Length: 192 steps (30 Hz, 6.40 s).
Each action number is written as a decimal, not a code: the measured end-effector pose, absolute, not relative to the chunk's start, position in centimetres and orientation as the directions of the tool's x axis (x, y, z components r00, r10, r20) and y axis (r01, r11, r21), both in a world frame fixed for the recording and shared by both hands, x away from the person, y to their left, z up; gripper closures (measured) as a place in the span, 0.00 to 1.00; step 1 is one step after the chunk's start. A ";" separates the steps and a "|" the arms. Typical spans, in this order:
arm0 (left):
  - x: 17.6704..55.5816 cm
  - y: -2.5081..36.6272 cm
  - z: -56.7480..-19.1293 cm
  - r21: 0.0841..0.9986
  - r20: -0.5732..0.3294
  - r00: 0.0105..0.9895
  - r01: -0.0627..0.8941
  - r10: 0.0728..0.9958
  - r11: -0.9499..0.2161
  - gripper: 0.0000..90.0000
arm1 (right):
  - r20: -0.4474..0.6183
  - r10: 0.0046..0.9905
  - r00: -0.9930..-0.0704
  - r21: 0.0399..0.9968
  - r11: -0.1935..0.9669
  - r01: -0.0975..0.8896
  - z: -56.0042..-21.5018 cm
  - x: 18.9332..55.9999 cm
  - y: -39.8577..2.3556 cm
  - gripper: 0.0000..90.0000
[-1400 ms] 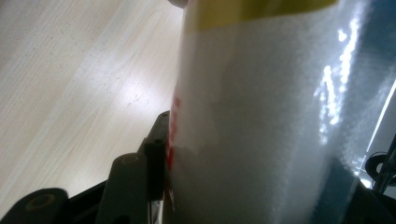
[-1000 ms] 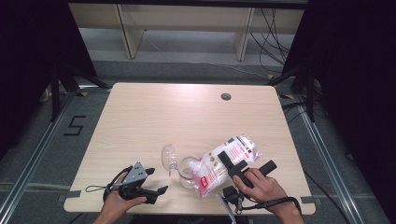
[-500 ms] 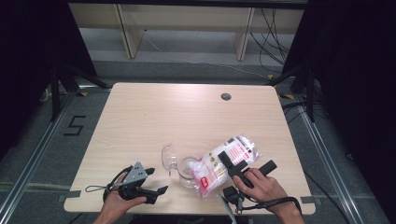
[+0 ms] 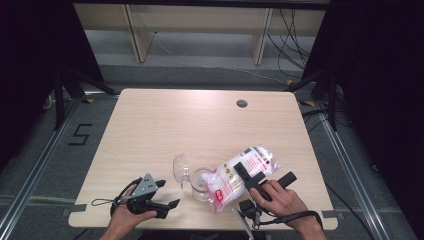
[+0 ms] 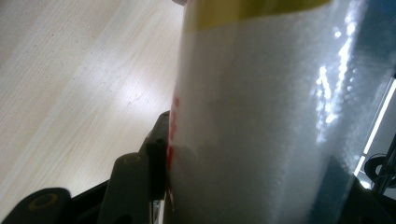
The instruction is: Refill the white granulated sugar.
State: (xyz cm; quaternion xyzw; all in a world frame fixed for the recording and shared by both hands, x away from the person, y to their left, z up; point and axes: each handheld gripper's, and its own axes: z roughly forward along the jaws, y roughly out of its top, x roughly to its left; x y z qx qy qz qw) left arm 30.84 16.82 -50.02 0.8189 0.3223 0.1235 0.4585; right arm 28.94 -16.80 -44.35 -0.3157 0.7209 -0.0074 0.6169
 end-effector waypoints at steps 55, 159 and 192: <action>30.8 16.8 -50.1 0.839 -0.110 0.757 0.419 0.644 -0.348 0.19 | -0.879 -0.476 -0.022 -0.417 0.791 -0.448 -43.8 28.7 -16.9 0.61; 30.8 16.8 -50.0 0.834 -0.095 0.759 0.413 0.644 -0.365 0.19 | -0.875 -0.483 -0.022 -0.424 0.788 -0.448 -43.6 28.8 -17.3 0.64; 30.8 16.8 -50.1 0.835 -0.095 0.759 0.413 0.644 -0.364 0.19 | -0.875 -0.483 -0.021 -0.424 0.788 -0.447 -43.3 28.7 -17.4 0.65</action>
